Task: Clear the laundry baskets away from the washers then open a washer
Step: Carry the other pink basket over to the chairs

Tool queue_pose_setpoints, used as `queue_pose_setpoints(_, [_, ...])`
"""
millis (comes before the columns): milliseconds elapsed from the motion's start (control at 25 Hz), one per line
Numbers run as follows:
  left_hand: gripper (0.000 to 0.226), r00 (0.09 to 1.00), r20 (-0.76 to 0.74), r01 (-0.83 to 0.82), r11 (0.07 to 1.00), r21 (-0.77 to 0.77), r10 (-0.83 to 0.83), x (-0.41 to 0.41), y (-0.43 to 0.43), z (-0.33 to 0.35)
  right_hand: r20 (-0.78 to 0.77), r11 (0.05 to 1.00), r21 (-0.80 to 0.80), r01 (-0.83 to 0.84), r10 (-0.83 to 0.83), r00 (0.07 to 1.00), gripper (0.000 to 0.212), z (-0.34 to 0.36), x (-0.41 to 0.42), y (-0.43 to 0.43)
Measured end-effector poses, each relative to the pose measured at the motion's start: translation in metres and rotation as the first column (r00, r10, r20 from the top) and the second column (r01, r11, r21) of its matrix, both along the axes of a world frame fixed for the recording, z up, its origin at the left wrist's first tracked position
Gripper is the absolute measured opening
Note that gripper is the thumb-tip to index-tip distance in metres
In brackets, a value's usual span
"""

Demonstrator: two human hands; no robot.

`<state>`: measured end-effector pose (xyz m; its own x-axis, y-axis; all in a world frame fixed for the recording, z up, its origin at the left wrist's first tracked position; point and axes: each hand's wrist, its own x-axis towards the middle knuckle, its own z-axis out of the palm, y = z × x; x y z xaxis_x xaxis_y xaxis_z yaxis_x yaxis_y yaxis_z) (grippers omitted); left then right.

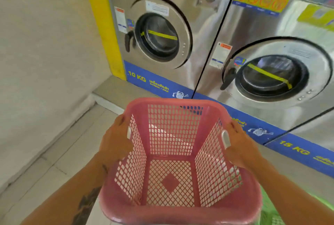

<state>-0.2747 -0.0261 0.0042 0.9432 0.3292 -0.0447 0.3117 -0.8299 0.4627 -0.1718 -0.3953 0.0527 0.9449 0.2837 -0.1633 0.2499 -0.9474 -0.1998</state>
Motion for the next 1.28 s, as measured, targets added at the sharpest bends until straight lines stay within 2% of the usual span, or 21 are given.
queue_pose_setpoints(160, [0.088,0.984,0.053,-0.173,0.981,0.081,0.17,-0.095,-0.001,0.059,0.076,0.975,-0.003,-0.224,0.223,0.972,0.08,0.059,-0.025,0.025])
queue_pose_setpoints(320, [0.09,0.925,0.088,-0.377,0.92,0.111,0.369,-0.209,0.008,0.094,0.106,0.891,0.004,-0.453,0.451,0.886,0.055,0.097,-0.067,0.078])
queue_pose_setpoints(480, [0.091,0.818,0.087,-0.575,0.809,0.124,0.568,-0.351,0.022,0.117,0.129,0.755,-0.016,-0.656,0.652,0.747,0.071,0.113,-0.14,0.159])
queue_pose_setpoints(600, [0.093,0.699,0.063,-0.713,0.689,0.127,0.712,-0.466,0.03,0.129,0.16,0.626,-0.015,-0.779,0.771,0.617,0.073,0.118,-0.22,0.225])
queue_pose_setpoints(800, [0.09,0.503,0.09,-0.859,0.487,0.154,0.859,-0.675,0.027,0.143,0.181,0.395,-0.006,-0.918,0.904,0.388,0.07,0.123,-0.394,0.322])
queue_pose_setpoints(960, [0.104,0.345,0.168,-0.935,0.324,0.141,0.923,-0.835,0.012,0.157,0.162,0.192,-0.001,-0.981,0.969,0.189,0.076,0.124,-0.548,0.393])
queue_pose_setpoints(1080, [0.113,0.216,0.228,-0.968,0.179,0.174,0.949,-0.931,0.005,0.174,0.192,0.069,0.019,-0.997,0.979,0.072,0.066,0.124,-0.651,0.44])
queue_pose_setpoints(1160, [0.115,0.11,0.22,-0.985,0.078,0.151,0.969,-0.987,0.001,0.179,0.204,-0.02,0.056,-0.998,0.979,-0.008,0.05,0.122,-0.715,0.47])
queue_pose_setpoints(1240, [0.105,-0.001,0.172,-0.99,-0.026,0.141,0.985,-1.033,-0.001,0.18,0.231,-0.102,0.074,-0.992,0.97,-0.083,0.032,0.119,-0.773,0.5])
queue_pose_setpoints(1280, [0.099,-0.053,0.15,-0.987,-0.075,0.146,0.987,-1.057,0.0,0.18,0.242,-0.138,0.063,-0.988,0.963,-0.119,0.029,0.116,-0.801,0.516])
